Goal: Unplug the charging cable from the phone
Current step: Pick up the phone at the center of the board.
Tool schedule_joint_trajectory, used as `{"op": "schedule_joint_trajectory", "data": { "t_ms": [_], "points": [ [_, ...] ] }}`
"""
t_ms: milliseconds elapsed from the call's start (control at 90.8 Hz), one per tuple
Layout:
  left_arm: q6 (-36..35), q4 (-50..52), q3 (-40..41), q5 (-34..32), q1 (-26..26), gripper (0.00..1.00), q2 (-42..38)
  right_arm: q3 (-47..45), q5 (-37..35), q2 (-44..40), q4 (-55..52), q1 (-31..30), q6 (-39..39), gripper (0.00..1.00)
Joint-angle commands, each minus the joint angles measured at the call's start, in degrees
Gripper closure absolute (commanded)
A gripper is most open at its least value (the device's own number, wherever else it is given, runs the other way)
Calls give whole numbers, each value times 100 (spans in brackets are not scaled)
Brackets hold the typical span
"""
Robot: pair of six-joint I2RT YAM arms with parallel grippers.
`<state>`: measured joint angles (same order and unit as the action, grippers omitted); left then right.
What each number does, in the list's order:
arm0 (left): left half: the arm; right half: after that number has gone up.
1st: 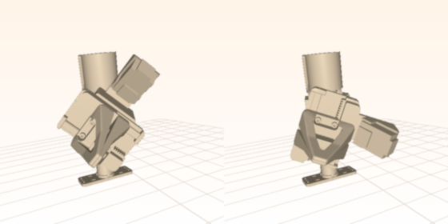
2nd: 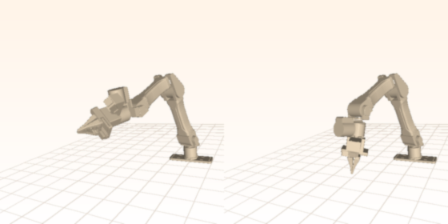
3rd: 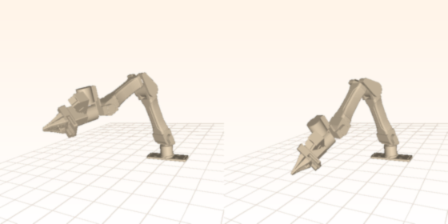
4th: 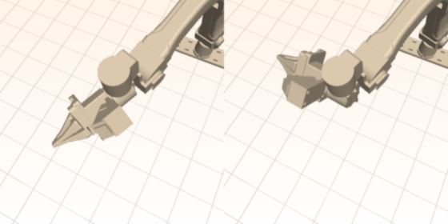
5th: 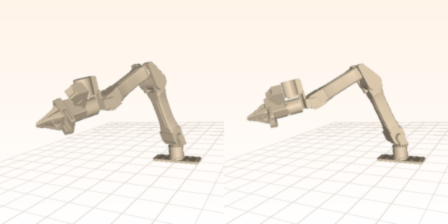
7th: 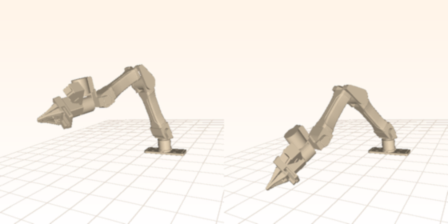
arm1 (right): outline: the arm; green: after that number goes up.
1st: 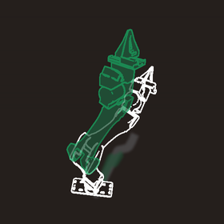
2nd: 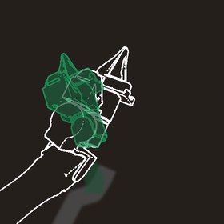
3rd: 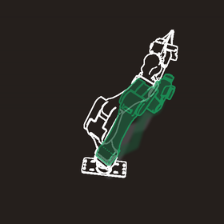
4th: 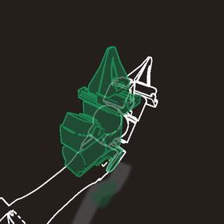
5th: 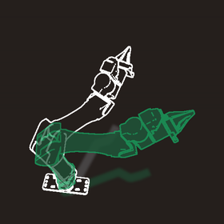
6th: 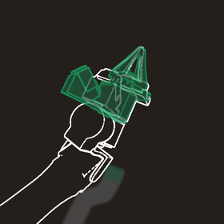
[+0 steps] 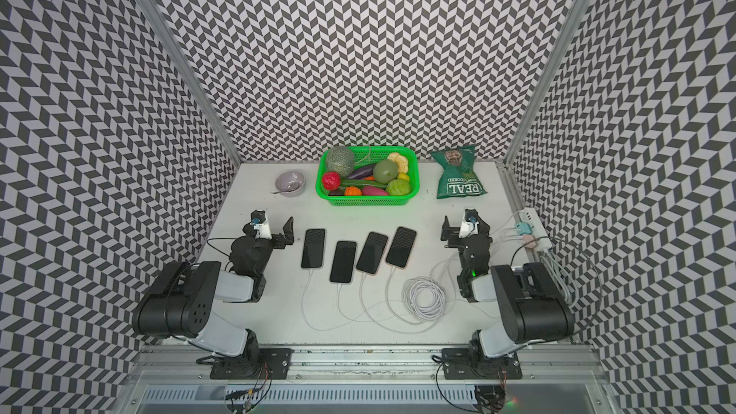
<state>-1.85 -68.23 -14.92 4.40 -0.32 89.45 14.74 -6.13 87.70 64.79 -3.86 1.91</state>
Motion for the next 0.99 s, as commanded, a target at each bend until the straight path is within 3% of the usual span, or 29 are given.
{"op": "schedule_joint_trajectory", "data": {
  "t_ms": [0,66,143,264,397,562,639,815,881,980],
  "points": [
    [-15,-107,-32,108,-34,3,-153,85,56,-6,453,40,-68,0],
    [-98,298,-201,318,-30,4,-355,103,-53,-94,415,34,-99,0],
    [-83,1665,-766,410,-30,3,-840,267,-244,-418,-10,25,-157,0],
    [-32,2770,-1253,597,-39,3,-1415,1352,-703,-808,-2678,17,-752,0],
    [-123,3240,-1309,717,-39,2,-1993,1803,-351,-1119,-3738,17,-1242,0],
    [-495,4457,-1553,957,-141,1,-2585,1693,611,-1876,-4096,17,-2060,0],
    [-668,5138,-1699,1378,-261,0,-2876,1662,1268,-2140,-4232,50,-2544,0],
    [-1227,6685,-2133,2376,-449,0,-2992,1407,2902,-2467,-3608,18,-2837,0],
    [-1465,7235,-2338,2721,-482,0,-2827,1471,2943,-2469,-3663,-181,-2892,0],
    [-1699,7865,-2641,3210,-533,0,-2448,1574,2417,-2530,-3939,-792,-2751,0]
  ]
}}
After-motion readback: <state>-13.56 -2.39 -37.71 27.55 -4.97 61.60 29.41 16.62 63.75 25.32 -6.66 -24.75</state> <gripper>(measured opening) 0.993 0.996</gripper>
